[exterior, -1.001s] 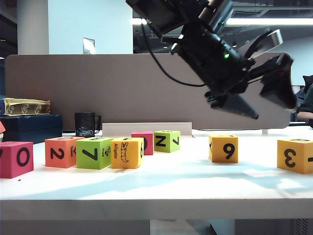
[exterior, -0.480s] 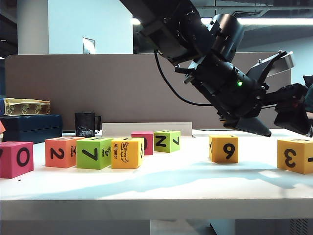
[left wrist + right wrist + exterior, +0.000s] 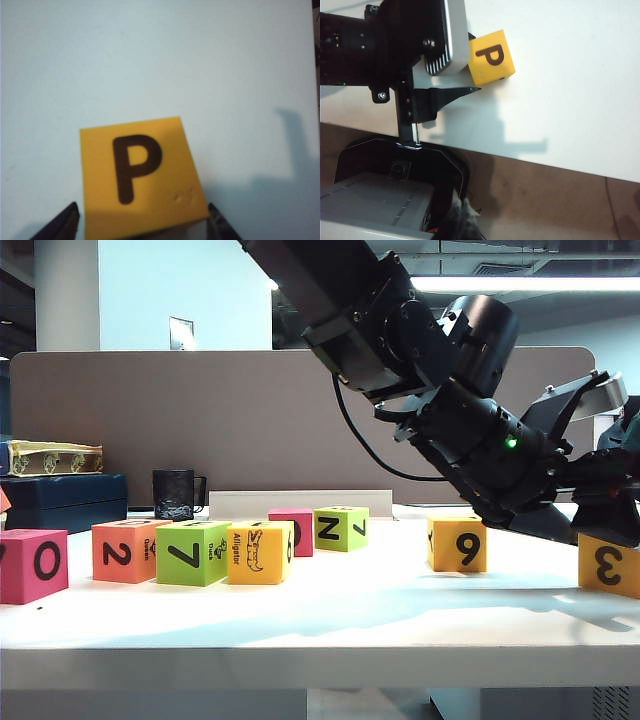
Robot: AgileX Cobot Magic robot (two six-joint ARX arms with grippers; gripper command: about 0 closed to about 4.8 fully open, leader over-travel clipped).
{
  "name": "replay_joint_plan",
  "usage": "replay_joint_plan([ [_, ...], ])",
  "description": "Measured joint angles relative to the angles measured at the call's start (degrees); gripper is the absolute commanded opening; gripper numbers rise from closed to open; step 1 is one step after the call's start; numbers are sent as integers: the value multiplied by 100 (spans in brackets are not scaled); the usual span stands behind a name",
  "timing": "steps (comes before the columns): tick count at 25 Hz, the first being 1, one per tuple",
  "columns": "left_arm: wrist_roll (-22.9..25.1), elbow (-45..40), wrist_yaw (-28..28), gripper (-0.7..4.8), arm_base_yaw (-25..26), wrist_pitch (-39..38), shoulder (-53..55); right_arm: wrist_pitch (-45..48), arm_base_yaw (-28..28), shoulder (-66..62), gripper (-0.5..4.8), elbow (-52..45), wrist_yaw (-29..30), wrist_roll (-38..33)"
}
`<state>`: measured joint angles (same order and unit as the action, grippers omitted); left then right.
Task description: Select the appropriate blocks from the scattered letter blocks on the table and arrange them in a row to spell out "DEEP".
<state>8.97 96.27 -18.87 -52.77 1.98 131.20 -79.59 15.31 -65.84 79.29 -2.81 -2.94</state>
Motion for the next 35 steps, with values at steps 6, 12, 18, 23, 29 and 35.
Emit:
replay_joint_plan([
  [6,-308,0,107,293,0,68,0,2,0,0,-1,0,0,0],
  [12,-599,59,125,268,0,83,-2,4,0,-2,-1,0,0,0],
  [18,-623,72,136,268,0,52,-2,7,0,-2,-1,0,0,0],
  [23,-625,70,350,268,0,-249,-140,7,-2,-2,-1,0,0,0],
  [29,-625,74,1707,268,52,-748,-1130,212,-2,-2,-1,0,0,0],
  [35,-1762,76,2385,268,584,-1814,-1751,566,0,-87,-1,0,2,0],
])
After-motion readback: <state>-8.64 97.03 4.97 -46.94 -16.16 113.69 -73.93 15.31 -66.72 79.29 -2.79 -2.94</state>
